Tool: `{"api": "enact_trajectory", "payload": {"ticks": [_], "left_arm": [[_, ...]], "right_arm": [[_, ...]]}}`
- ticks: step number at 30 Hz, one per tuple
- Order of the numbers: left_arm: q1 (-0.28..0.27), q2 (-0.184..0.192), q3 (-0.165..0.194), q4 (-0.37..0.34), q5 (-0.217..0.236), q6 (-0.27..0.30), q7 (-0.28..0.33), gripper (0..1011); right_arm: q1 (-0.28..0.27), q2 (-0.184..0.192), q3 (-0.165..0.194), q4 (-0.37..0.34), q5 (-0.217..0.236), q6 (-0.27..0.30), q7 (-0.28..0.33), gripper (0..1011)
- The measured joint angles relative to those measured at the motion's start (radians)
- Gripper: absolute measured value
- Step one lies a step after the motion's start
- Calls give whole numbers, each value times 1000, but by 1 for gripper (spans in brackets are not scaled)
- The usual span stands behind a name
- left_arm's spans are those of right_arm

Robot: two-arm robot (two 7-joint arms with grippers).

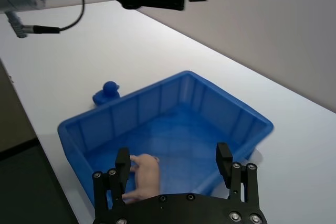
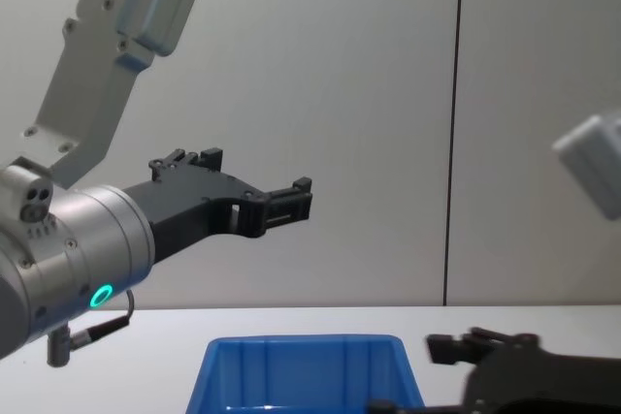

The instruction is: Pick up the two dolls from the table and place them into the box.

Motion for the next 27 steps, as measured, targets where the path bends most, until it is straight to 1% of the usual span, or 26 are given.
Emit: {"api": "enact_trajectory", "payload": {"ticks": [1, 6, 7, 14, 21, 27], "left_arm": [[0, 0, 0, 0, 0, 0, 0, 1001], [0, 0, 0, 0, 0, 0, 0, 1001], [0, 0, 0, 0, 0, 0, 0, 1001], [0, 0, 0, 0, 0, 0, 0, 1001], [0, 0, 0, 0, 0, 0, 0, 1001], [0, 0, 0, 0, 0, 0, 0, 1001]], "right_arm": [[-11, 12, 7, -8, 10, 0, -11, 1001], [-39, 45, 25, -27, 41, 5, -46, 1001], [-47, 56, 32, -31, 51, 9, -56, 1001], [-75, 94, 55, -41, 86, 36, -92, 1001], [-89, 115, 67, -37, 108, 70, -108, 1001], [-93, 122, 69, -19, 116, 101, -112, 1001]]}}
